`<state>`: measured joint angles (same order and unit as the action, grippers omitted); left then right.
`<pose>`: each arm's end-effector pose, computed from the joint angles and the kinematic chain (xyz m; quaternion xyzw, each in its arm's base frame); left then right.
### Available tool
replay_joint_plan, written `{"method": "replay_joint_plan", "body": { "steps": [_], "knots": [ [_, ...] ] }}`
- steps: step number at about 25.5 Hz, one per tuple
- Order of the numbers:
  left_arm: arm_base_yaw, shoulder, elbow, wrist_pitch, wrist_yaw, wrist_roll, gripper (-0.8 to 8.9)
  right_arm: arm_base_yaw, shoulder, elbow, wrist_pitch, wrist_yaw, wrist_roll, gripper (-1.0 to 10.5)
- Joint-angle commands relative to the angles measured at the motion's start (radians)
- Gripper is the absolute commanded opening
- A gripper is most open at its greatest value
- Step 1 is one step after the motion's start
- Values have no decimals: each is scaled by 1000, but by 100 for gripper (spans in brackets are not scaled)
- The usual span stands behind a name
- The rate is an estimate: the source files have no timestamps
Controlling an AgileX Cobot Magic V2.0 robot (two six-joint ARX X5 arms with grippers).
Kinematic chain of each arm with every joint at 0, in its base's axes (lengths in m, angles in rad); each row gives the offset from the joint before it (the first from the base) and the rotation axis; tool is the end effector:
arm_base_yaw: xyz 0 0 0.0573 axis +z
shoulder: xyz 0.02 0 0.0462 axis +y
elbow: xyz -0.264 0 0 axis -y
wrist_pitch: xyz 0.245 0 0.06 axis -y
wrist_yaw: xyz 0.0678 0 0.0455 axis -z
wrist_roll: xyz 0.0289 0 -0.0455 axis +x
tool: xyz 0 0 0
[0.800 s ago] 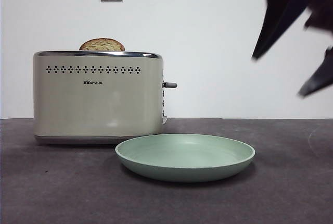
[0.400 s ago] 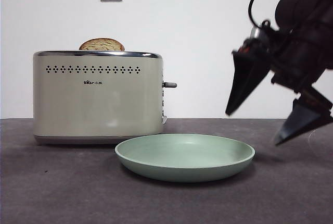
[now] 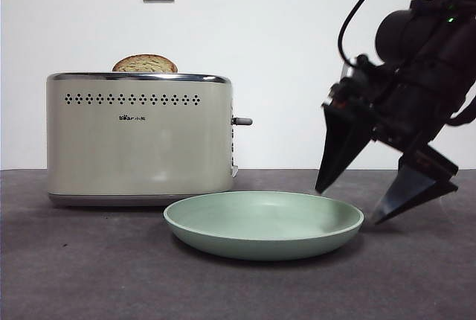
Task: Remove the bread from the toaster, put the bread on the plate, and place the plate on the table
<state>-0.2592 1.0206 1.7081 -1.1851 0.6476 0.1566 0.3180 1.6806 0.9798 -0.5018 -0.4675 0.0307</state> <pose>0.1048 -0.0458 0.4870 0.0208 0.2077 -0.4421 0.8723 0.2890 0.1089 0.1665 0.0539 0.5689 0.3069 0.7611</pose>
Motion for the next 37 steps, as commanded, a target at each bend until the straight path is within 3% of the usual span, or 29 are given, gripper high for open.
{"method": "replay_joint_plan", "body": {
  "steps": [1,3,7,12,23,29,33,37],
  "knots": [
    [-3,-3,2,-3,8,2,-8,13,34,-1,9,5,7,430],
    [-3,-3,2,-10,8,2,-8,19,49,-1,16,6,9,386],
    [-3,-3,2,-21,8,2,-8,24,59,-1,34,6,13,145],
    [-3,-3,2,-25,8,2,-8,23,59,-1,48,6,13,-17],
    [-6,-2,-7,-39,31,9,-8,23,33,-1,56,51,14,-17],
    [-10,-2,-123,-12,72,9,-8,23,-87,-1,53,52,15,-17],
    [-11,-2,-244,39,206,4,-8,22,-173,-1,23,60,32,-17],
    [-10,-2,-355,104,327,1,-8,23,-255,-1,-56,140,31,-17]
  ]
}}
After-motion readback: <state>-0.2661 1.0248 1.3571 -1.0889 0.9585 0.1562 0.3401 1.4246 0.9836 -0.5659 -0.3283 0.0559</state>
